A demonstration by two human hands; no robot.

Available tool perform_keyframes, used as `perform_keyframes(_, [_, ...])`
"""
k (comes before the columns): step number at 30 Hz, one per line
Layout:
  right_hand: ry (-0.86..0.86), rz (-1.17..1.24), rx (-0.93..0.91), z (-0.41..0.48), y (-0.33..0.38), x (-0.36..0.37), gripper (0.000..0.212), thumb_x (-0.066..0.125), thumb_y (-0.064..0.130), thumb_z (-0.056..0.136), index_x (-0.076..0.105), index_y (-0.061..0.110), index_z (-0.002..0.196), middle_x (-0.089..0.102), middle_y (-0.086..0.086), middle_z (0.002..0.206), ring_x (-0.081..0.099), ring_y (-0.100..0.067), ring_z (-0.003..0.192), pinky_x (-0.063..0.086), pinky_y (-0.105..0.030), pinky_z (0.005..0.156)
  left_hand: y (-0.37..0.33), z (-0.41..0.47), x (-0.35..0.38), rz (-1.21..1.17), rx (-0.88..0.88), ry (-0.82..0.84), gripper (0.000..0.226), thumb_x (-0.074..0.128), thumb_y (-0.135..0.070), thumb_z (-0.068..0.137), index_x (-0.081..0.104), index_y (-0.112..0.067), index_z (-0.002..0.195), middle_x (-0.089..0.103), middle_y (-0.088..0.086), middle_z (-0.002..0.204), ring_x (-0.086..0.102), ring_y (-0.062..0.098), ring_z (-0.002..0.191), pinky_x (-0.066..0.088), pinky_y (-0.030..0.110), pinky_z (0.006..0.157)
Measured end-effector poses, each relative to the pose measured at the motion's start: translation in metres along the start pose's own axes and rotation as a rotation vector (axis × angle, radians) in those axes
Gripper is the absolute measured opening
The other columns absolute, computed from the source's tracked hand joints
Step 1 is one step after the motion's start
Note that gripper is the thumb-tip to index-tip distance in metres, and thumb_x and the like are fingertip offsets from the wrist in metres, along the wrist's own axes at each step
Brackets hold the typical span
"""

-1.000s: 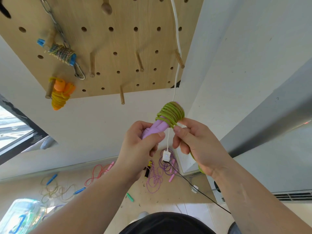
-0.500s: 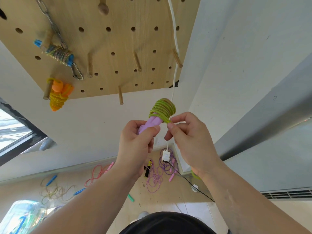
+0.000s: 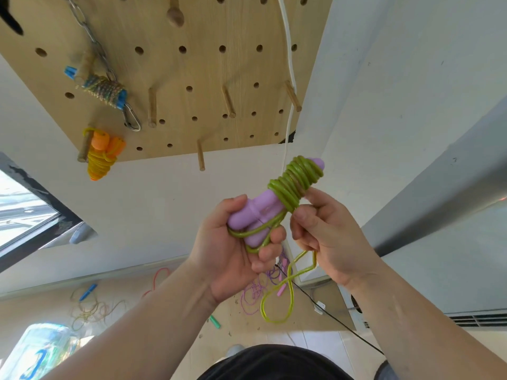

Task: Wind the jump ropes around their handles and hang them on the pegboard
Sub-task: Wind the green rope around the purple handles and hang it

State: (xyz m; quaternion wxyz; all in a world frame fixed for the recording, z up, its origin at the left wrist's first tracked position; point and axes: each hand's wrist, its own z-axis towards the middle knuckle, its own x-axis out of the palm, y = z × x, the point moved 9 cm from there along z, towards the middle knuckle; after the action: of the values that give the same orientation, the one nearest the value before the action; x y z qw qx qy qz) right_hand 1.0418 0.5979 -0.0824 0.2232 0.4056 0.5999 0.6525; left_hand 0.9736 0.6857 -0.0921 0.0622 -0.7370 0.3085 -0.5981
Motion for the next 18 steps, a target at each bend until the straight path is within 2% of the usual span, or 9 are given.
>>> perform_keyframes(3, [0.027,-0.094,0.010,0.003,0.004,-0.004,0.056,0.082,0.039,0.077,0.066,0.006,0.118,0.055,-0.004,0.060,0.032,-0.011,0.048,0.032,-0.019,0.047,0.009,-0.002,-0.001,-0.041,-0.061,0.038,0.051,0.054,-0.050,0.078,0.072,-0.006,0.099,0.056,0.017,0.072,0.052,0.022,0.043,0.039,0.021,0.037])
perform_keyframes(5, [0.008,-0.123,0.028,0.001,0.004,-0.005,0.034,0.072,0.026,0.084,0.067,0.007,0.112,0.053,-0.002,0.059,0.031,-0.012,0.049,0.030,-0.021,0.048,0.009,-0.001,-0.006,0.003,-0.064,0.017,0.056,0.044,-0.052,0.084,0.074,-0.006,0.095,0.061,0.021,0.073,0.056,0.025,0.044,0.043,0.023,0.038])
perform_keyframes(7, [-0.030,-0.126,0.035,-0.001,0.003,-0.006,0.025,0.072,0.022,0.086,0.070,0.010,0.108,0.051,-0.003,0.059,0.030,-0.013,0.050,0.026,-0.024,0.048,0.005,0.001,-0.010,0.106,-0.035,-0.040,0.059,0.040,-0.050,0.089,0.075,-0.003,0.097,0.065,0.027,0.080,0.061,0.031,0.050,0.049,0.028,0.043])
perform_keyframes(9, [-0.099,-0.127,0.054,-0.002,0.000,-0.009,0.022,0.077,0.025,0.085,0.074,0.014,0.104,0.048,-0.004,0.058,0.027,-0.015,0.050,0.022,-0.029,0.049,-0.008,0.002,-0.025,0.290,0.093,-0.240,0.052,0.044,-0.045,0.094,0.072,-0.002,0.103,0.068,0.027,0.090,0.064,0.033,0.057,0.051,0.037,0.055])
perform_keyframes(11, [-0.179,-0.140,0.071,-0.003,-0.004,-0.013,0.018,0.072,0.025,0.085,0.075,0.016,0.100,0.043,-0.004,0.057,0.024,-0.016,0.052,0.018,-0.032,0.051,-0.028,-0.008,-0.045,0.510,0.303,-0.525,0.031,0.058,-0.040,0.093,0.064,-0.013,0.107,0.075,0.011,0.098,0.069,0.024,0.064,0.048,0.039,0.063])
perform_keyframes(12, [-0.214,-0.152,0.075,-0.003,-0.005,-0.014,0.014,0.071,0.022,0.088,0.075,0.015,0.100,0.042,-0.003,0.057,0.023,-0.017,0.052,0.017,-0.032,0.051,-0.038,-0.015,-0.046,0.657,0.411,-0.622,0.030,0.063,-0.044,0.087,0.060,-0.023,0.108,0.075,0.002,0.100,0.070,0.017,0.071,0.049,0.038,0.064])
perform_keyframes(14, [-0.264,-0.145,0.078,-0.004,-0.007,-0.013,0.009,0.068,0.016,0.095,0.073,0.011,0.098,0.041,-0.002,0.056,0.024,-0.015,0.051,0.019,-0.029,0.049,-0.047,-0.019,-0.030,1.032,0.531,-0.616,0.050,0.075,-0.052,0.071,0.051,-0.038,0.113,0.065,-0.014,0.112,0.065,0.002,0.094,0.054,0.026,0.074])
perform_keyframes(16, [-0.296,-0.113,0.077,-0.004,-0.007,-0.011,0.009,0.066,0.015,0.096,0.072,0.009,0.093,0.041,-0.003,0.057,0.026,-0.013,0.049,0.021,-0.026,0.047,-0.040,-0.015,-0.019,1.343,0.540,-0.571,0.074,0.088,-0.047,0.063,0.042,-0.041,0.121,0.050,-0.022,0.121,0.055,-0.004,0.108,0.051,0.017,0.084])
perform_keyframes(18, [-0.307,-0.091,0.086,-0.003,-0.006,-0.009,0.010,0.067,0.016,0.096,0.070,0.008,0.091,0.043,-0.004,0.058,0.027,-0.013,0.050,0.022,-0.026,0.047,-0.042,-0.015,-0.015,1.504,0.631,-0.617,0.073,0.090,-0.035,0.066,0.044,-0.034,0.123,0.051,-0.017,0.118,0.055,0.000,0.105,0.051,0.024,0.086])
